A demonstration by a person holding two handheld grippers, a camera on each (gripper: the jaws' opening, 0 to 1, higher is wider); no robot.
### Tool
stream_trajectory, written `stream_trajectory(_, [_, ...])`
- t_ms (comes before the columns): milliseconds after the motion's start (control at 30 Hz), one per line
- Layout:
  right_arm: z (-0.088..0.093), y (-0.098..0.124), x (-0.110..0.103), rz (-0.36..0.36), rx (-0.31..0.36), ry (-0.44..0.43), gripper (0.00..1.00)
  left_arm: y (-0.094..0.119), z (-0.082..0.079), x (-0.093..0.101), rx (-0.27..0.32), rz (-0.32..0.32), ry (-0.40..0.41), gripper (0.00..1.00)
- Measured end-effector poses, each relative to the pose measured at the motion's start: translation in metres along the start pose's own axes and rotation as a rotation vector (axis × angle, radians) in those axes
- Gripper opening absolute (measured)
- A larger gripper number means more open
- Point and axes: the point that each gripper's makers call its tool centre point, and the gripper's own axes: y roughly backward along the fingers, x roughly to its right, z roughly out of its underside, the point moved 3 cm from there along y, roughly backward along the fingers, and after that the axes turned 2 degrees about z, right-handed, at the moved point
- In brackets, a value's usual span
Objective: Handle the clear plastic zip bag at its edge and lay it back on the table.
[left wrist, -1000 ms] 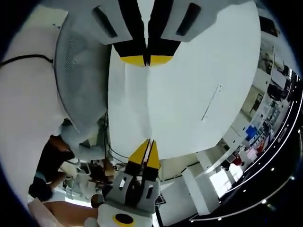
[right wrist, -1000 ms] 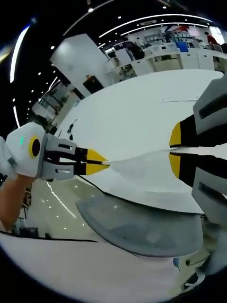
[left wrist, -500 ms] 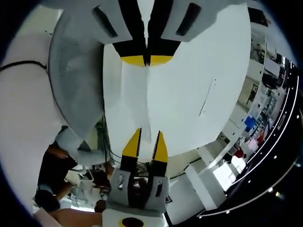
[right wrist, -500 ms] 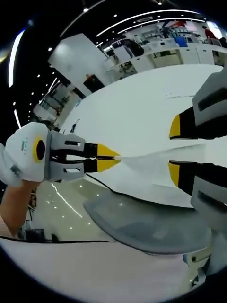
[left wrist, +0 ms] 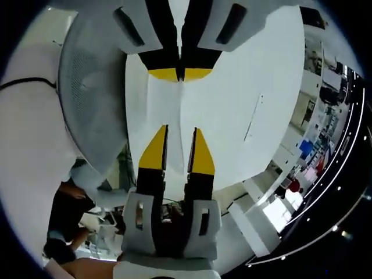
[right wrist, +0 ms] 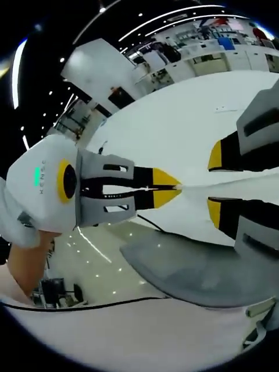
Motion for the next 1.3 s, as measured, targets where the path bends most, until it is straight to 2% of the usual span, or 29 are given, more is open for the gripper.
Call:
stream_trajectory(367, [-0.017,-0.014,-0.003,-0.015,0.018,0.005,0.12,0.001,-0.004,0.001,-0.001,0.003,-0.008,0.0])
stream_trajectory(700, [-0.022,-0.021,-0.002,-0.02,0.018,0.01,0.07,0.001,-0.008,0.002,0.001,0.006,-0.011,0.0])
stream_trajectory(900, [-0.023,-0.024,-0.003,-0.028,0.016,0.011,0.01,0.001,-0.007,0.001,-0.001,0.002,-0.007,0.0])
stream_trajectory(1300, [-0.024,-0.024,-0.004,-0.029,0.025,0.044,0.01,0.0,-0.006,0.001,-0.001,0.008,-0.006,0.0])
